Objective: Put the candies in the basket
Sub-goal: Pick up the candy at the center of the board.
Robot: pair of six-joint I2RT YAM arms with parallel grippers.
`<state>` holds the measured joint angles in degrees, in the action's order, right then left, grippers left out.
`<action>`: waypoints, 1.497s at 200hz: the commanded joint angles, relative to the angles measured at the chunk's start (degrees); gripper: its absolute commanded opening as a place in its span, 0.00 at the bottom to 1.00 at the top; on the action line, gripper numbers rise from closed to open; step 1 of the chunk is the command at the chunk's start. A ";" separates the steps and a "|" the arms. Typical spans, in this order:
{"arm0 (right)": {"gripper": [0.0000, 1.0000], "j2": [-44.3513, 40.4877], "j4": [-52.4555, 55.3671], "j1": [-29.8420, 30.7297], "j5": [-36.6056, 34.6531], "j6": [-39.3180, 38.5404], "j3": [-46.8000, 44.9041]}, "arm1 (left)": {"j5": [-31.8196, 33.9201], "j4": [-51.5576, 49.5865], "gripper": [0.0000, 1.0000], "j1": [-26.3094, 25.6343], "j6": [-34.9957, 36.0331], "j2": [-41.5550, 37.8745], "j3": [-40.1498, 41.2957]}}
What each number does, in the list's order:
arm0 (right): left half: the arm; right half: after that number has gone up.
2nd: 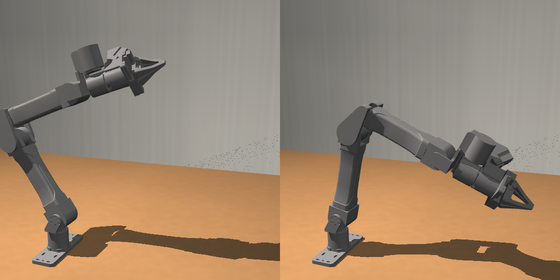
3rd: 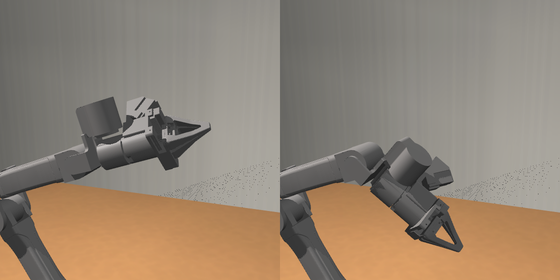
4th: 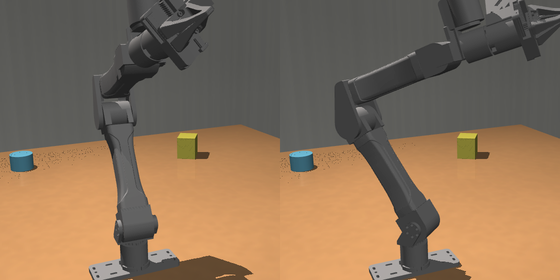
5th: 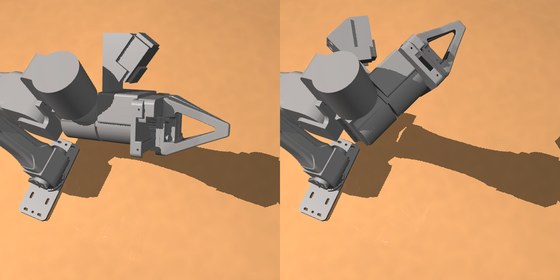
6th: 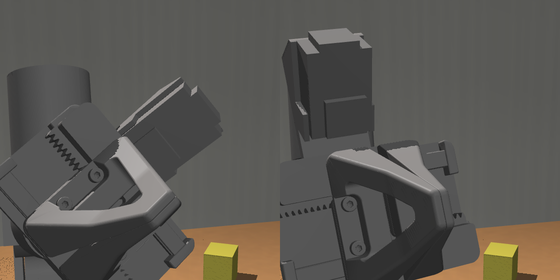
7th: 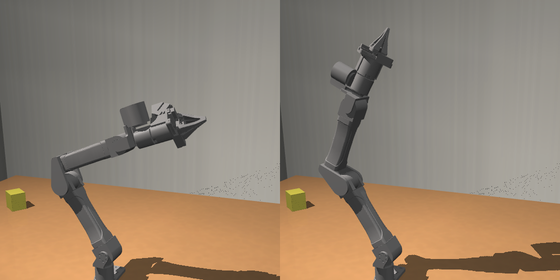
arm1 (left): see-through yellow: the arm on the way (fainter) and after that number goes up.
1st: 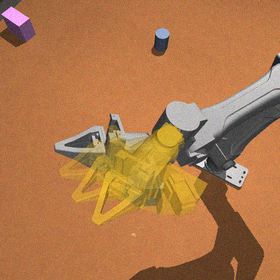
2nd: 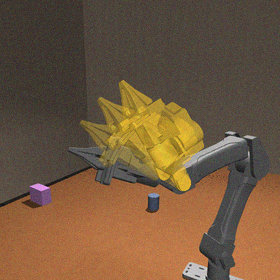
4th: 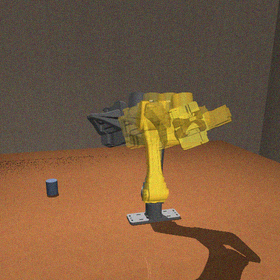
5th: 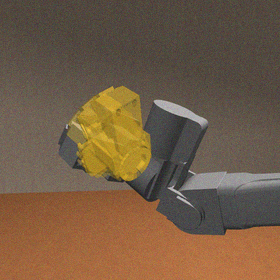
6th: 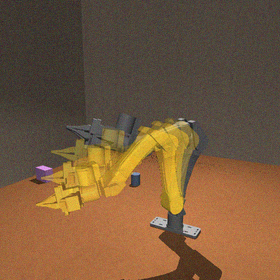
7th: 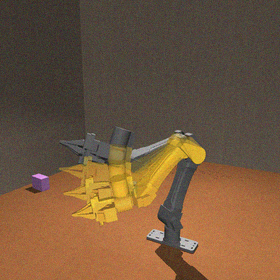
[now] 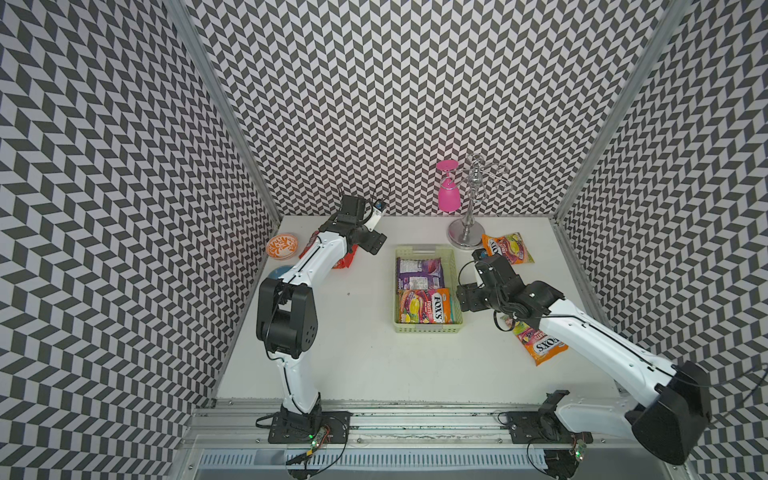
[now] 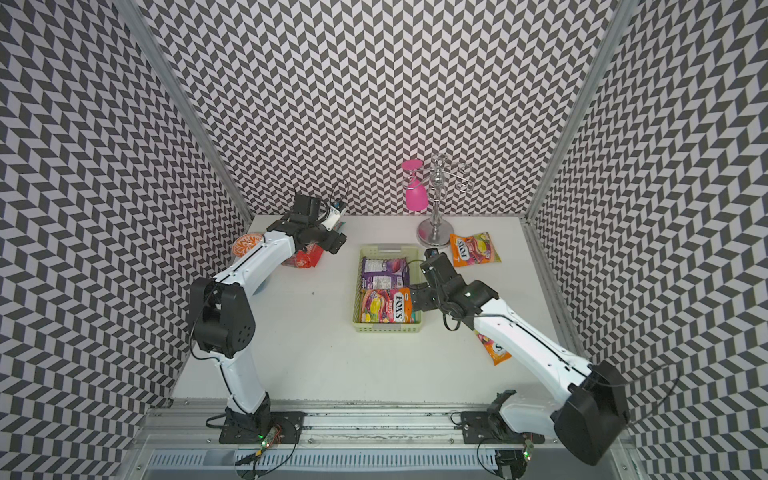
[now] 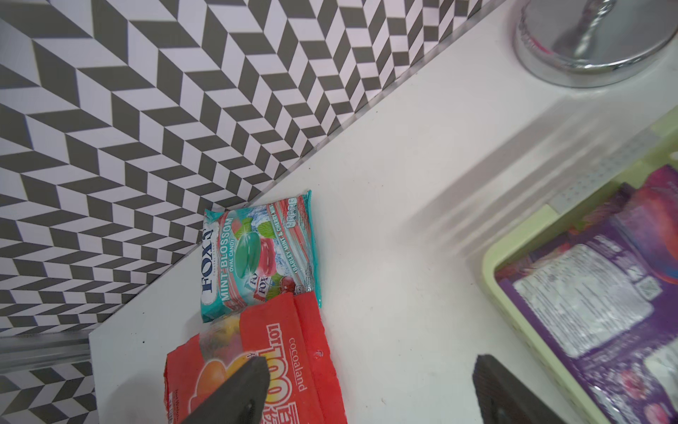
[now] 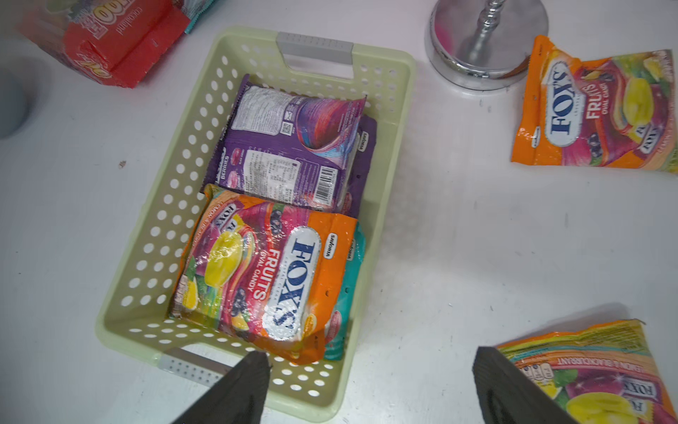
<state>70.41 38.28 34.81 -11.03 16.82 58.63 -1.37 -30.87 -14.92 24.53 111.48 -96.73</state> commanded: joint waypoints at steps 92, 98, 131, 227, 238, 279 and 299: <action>0.99 -17.36 -17.35 -5.74 -3.29 -7.59 -15.91 | 13.00 -7.03 0.80 -0.81 2.24 24.57 -27.81; 0.99 -17.70 -17.47 -5.73 -3.64 -7.62 -15.91 | 13.73 -7.34 0.80 -0.86 2.11 25.81 -29.29; 0.99 -18.63 -18.18 -5.83 -3.95 -8.16 -16.53 | 17.99 -5.47 0.77 -1.07 1.23 29.65 -30.19; 0.99 -19.30 -18.42 -5.87 -4.41 -7.79 -17.29 | 25.65 -1.76 0.74 -0.86 3.74 36.48 -30.53; 0.99 -19.60 -18.46 -5.89 -4.48 -7.55 -17.53 | 26.43 -1.65 0.72 -0.71 4.12 37.35 -30.75; 0.99 -19.37 -18.42 -5.85 -3.45 -7.60 -17.50 | 28.55 -1.05 0.62 0.13 5.34 39.75 -31.67; 0.99 -19.87 -18.94 -5.88 -3.34 -7.41 -17.92 | 28.91 -0.40 0.56 0.50 5.95 40.30 -32.19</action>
<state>51.83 22.24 29.10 -14.55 9.26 41.45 26.44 -30.22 -15.38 29.10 148.38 -128.51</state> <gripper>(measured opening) 0.993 0.590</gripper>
